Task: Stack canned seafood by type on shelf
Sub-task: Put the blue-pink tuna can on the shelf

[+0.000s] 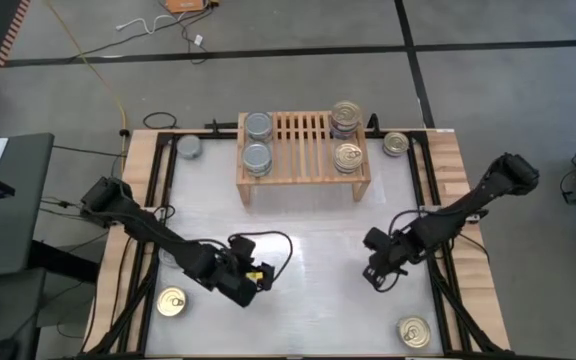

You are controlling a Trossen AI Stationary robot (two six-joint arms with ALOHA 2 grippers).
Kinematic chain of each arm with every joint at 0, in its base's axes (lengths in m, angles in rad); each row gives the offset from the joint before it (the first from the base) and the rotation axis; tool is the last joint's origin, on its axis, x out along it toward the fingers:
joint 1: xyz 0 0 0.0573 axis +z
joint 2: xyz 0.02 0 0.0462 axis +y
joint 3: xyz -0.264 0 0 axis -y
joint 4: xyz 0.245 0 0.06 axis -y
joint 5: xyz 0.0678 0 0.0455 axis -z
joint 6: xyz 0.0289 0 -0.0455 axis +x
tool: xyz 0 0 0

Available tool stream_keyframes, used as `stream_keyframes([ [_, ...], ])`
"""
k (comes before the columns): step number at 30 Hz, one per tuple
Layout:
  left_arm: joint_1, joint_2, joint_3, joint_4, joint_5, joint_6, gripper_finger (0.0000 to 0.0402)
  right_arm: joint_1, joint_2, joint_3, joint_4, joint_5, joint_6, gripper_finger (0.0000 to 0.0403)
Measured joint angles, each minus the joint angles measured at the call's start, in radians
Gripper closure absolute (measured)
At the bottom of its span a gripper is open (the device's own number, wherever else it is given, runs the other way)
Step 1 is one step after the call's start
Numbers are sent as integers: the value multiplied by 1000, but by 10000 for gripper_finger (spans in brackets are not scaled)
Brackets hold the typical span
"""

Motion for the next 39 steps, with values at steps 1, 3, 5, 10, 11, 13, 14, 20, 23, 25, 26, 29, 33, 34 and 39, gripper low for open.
stream_keyframes([
  [1, 0, 9, -17, 35, 13, 15, 75, 19, 4, 10, -13, -10, 26, 326],
  [3, 4, 11, -58, 103, 28, 60, 75, 60, 22, 47, -42, -17, 81, 340],
  [5, 13, 7, -96, 165, 31, 118, 75, 101, 49, 95, -94, -17, 143, 352],
  [10, 36, -22, -146, 188, 64, 229, 75, 213, 125, 226, -239, -17, 353, 374],
  [11, 37, -31, -157, 192, 71, 255, 75, 236, 139, 247, -253, -18, 404, 376],
  [13, 37, -48, -182, 201, 87, 315, 75, 282, 162, 271, -261, -53, 508, 380],
  [14, 37, -57, -195, 219, 91, 346, 75, 305, 175, 273, -254, -88, 560, 381],
  [20, 37, -138, -275, 270, 119, 477, 75, 448, 275, 272, -166, -234, 859, 379],
  [23, 37, -177, -317, 292, 129, 499, 75, 510, 306, 272, -112, -247, 989, 379],
  [25, 37, -206, -348, 289, 140, 498, 75, 536, 314, 273, -95, -250, 1052, 379],
  [26, 37, -218, -362, 286, 144, 495, 75, 543, 321, 272, -58, -246, 1091, 379],
  [29, 37, -254, -402, 286, 157, 494, 75, 553, 356, 273, 8, -241, 1100, 379],
  [33, 36, -293, -444, 295, 158, 474, 75, 547, 422, 272, 42, -266, 1084, 379],
  [34, 36, -298, -453, 305, 159, 472, 75, 548, 432, 275, 47, -280, 1086, 379],
  [39, 36, -308, -466, 310, 159, 472, 75, 522, 472, 277, 59, -283, 1060, 379],
])
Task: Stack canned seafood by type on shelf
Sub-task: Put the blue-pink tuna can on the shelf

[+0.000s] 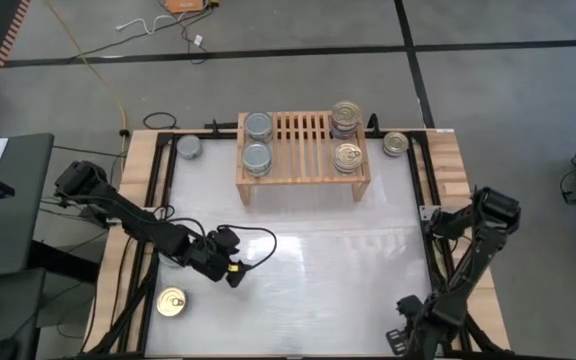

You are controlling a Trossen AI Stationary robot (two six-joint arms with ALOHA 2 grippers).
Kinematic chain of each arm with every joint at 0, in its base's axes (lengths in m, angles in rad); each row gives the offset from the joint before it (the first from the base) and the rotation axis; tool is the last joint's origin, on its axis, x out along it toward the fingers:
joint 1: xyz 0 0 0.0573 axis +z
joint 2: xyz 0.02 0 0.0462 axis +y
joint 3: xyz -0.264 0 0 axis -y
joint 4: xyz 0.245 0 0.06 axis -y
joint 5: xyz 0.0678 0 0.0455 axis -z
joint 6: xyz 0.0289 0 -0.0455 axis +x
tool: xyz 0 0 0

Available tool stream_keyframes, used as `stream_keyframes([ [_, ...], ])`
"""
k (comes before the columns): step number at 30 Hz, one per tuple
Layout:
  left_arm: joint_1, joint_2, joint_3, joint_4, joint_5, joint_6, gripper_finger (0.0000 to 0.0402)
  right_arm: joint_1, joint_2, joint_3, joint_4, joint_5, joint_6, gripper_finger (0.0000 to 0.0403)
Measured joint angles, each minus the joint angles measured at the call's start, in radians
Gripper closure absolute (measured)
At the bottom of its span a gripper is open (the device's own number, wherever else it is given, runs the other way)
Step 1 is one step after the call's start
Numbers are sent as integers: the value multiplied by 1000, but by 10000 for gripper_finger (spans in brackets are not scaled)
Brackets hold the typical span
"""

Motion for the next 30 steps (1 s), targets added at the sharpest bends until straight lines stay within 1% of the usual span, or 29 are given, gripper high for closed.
stream_keyframes([
  [3, 0, 0, 0, 3, 2, 1, 75, -61, 4, -1, -7, 8, -76, 379],
  [8, 0, 0, 0, 20, 3, 1, 75, -209, 5, -1, -2, 95, -272, 379],
  [12, 0, 0, 0, 48, 3, 9, 75, -337, 6, -2, 28, 137, -435, 378],
  [16, 0, 0, 0, 86, -1, 14, 75, -467, 7, -4, 123, 240, -603, 378],
  [21, 0, 0, 0, 145, -26, 15, 75, -601, 13, -7, 276, 325, -790, 378],
  [23, 0, 0, 0, 155, -48, -3, 75, -642, 14, -10, 336, 353, -863, 378],
  [26, 0, 0, 0, 155, -57, -39, 75, -682, 8, -10, 445, 359, -956, 378],
  [28, 0, 0, 0, 155, -60, -65, 75, -686, -13, -9, 489, 357, -997, 378],
  [30, 0, 0, 0, 158, -60, -83, 75, -676, -43, -8, 491, 355, -1026, 378],
])
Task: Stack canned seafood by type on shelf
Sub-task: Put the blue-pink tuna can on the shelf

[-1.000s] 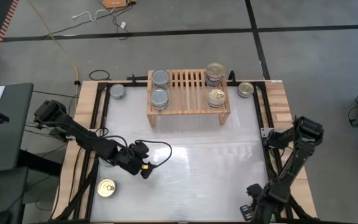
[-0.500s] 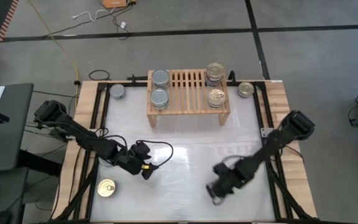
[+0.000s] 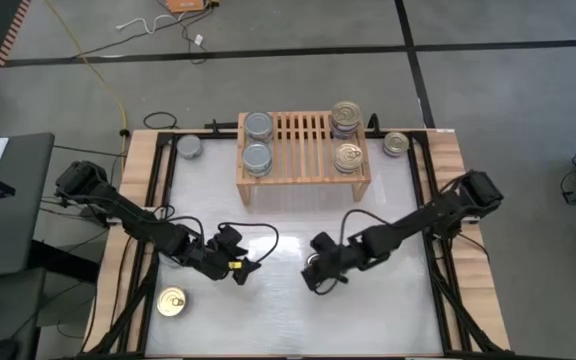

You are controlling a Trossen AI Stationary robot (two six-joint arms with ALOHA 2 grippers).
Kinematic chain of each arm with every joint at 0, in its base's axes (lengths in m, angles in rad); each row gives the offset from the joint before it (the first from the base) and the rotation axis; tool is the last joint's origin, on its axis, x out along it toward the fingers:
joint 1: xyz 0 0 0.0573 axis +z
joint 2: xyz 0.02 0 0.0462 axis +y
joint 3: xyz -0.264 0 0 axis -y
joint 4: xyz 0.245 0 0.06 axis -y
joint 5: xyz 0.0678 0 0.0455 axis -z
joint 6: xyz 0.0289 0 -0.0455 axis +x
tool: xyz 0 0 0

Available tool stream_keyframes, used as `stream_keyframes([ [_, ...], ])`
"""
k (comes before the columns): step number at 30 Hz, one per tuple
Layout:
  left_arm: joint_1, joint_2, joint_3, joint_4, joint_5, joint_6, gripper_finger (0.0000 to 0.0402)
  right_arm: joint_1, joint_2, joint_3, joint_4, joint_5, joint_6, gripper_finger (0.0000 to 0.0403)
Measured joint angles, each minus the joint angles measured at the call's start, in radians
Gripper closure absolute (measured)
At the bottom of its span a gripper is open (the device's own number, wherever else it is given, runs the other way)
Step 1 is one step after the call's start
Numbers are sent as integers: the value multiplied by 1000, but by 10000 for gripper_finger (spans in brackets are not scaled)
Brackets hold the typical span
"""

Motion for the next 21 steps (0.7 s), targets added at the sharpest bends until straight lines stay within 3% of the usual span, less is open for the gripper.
stream_keyframes([
  [7, 11, 34, 2, 111, 0, -11, 75, 84, -181, 1, -295, 44, -5, 378],
  [12, 51, 115, 2, 282, 22, -10, 75, 172, -326, -80, -558, 87, 175, 378],
  [16, 102, 206, 12, 414, 123, -23, 75, 248, -456, -219, -525, 117, 342, 378],
  [21, 160, 322, 67, 500, 265, -41, 75, 332, -574, -406, -322, 248, 458, 378],
])
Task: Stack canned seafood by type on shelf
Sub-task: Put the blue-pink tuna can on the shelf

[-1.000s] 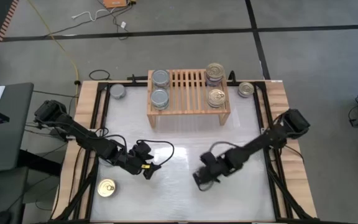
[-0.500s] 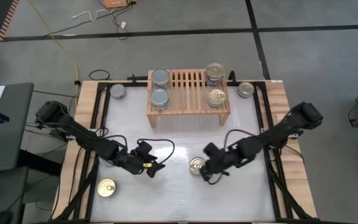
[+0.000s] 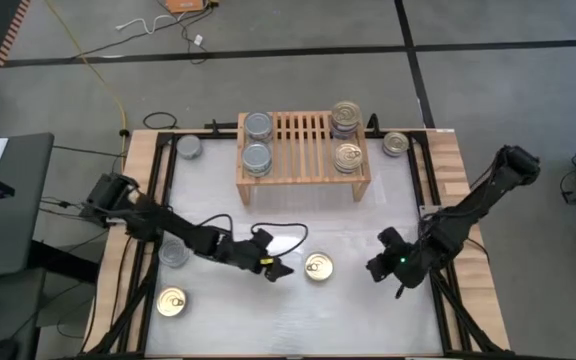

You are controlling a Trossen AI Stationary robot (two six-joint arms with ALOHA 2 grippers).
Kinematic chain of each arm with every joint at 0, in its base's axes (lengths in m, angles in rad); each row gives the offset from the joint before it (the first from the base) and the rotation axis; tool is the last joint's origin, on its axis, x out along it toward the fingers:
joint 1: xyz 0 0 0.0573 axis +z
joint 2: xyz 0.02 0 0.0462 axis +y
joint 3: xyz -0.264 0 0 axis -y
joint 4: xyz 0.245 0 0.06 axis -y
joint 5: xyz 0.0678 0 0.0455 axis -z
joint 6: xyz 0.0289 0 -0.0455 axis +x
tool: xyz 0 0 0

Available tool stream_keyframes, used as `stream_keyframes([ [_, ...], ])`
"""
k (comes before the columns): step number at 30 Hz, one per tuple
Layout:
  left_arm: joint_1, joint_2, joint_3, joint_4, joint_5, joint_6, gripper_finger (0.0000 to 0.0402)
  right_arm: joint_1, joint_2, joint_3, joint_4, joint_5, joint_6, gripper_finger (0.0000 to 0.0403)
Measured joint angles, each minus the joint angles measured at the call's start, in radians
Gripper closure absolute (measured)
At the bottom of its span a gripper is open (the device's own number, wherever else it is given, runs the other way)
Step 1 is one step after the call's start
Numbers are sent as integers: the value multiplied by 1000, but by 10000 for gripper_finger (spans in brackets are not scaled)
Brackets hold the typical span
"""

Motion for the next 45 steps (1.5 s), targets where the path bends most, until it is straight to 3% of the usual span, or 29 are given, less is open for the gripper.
stream_keyframes([
  [7, 36, 134, 143, 8, 60, 68, 75, -10, 50, -143, 287, 160, -6, 376],
  [14, 53, 208, 233, 7, 61, 82, 75, -44, 152, -142, 415, 168, -81, 342],
  [29, 58, 209, 234, -62, 63, 91, 75, -137, 363, -141, 738, 208, -108, 237],
  [40, 58, 209, 233, -90, 64, 82, 75, -152, 384, -141, 764, 189, -156, 241],
  [45, 58, 209, 233, -99, 64, 83, 75, -169, 436, -141, 802, 116, -153, 256],
])
